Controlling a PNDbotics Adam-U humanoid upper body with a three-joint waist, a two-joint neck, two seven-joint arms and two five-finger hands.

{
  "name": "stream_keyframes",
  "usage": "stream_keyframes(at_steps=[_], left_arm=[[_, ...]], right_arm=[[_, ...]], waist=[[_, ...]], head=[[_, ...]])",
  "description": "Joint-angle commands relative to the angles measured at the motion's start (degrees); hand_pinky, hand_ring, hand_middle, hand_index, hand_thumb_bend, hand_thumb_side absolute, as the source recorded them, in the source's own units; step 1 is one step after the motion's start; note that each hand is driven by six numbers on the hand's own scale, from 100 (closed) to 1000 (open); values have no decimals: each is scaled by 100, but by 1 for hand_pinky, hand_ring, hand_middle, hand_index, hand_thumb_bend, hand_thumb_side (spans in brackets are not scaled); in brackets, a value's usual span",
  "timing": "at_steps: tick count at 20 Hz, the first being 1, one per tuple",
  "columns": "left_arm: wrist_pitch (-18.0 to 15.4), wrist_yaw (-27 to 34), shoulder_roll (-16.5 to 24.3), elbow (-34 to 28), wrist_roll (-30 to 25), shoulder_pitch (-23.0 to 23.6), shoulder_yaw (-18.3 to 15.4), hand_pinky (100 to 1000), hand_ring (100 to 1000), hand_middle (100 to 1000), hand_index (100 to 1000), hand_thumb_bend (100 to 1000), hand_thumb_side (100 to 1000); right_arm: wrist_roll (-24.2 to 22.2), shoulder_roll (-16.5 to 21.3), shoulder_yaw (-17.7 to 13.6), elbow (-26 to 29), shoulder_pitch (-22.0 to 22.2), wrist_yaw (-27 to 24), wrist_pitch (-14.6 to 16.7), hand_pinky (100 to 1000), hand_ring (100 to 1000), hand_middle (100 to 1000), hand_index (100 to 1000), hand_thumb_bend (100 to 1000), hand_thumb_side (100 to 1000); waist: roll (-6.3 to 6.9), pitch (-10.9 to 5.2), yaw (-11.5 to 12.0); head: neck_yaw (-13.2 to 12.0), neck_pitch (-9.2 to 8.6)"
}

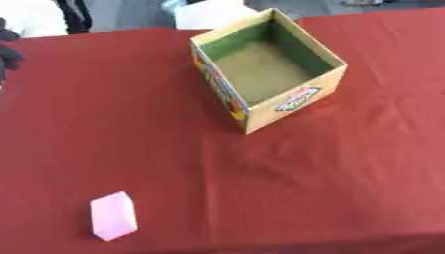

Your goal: Pick up objects on the table and place them in the box.

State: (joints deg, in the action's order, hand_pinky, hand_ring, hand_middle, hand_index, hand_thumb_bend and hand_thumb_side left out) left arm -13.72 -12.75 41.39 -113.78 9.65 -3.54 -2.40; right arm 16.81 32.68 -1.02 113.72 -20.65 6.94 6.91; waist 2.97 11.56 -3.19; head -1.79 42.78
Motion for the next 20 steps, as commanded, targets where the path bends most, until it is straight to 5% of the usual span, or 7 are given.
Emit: stream_keyframes(at_steps=[1,7,12,20], left_arm=[[118,-185,593,-81,234,106,79,579,618,685,851,100,771],[209,-295,1267,-81,457,385,252,600,633,701,854,100,787],[195,-345,1373,-81,441,437,311,625,652,719,862,100,821],[279,-637,1775,-81,-168,541,738,662,688,746,882,100,886]], right_arm=[[-5,210,-42,87,-23,34,-12,875,836,805,857,221,1000],[-8,256,-40,87,34,49,-32,875,836,805,857,220,1000],[-8,275,-38,87,51,55,-35,875,836,805,857,220,1000],[12,318,-57,87,134,74,-52,875,837,805,857,221,1000]], waist=[[4,-105,17],[38,-154,81],[59,-165,95],[45,-175,142]], head=[[15,80],[20,128],[40,134],[358,56]])
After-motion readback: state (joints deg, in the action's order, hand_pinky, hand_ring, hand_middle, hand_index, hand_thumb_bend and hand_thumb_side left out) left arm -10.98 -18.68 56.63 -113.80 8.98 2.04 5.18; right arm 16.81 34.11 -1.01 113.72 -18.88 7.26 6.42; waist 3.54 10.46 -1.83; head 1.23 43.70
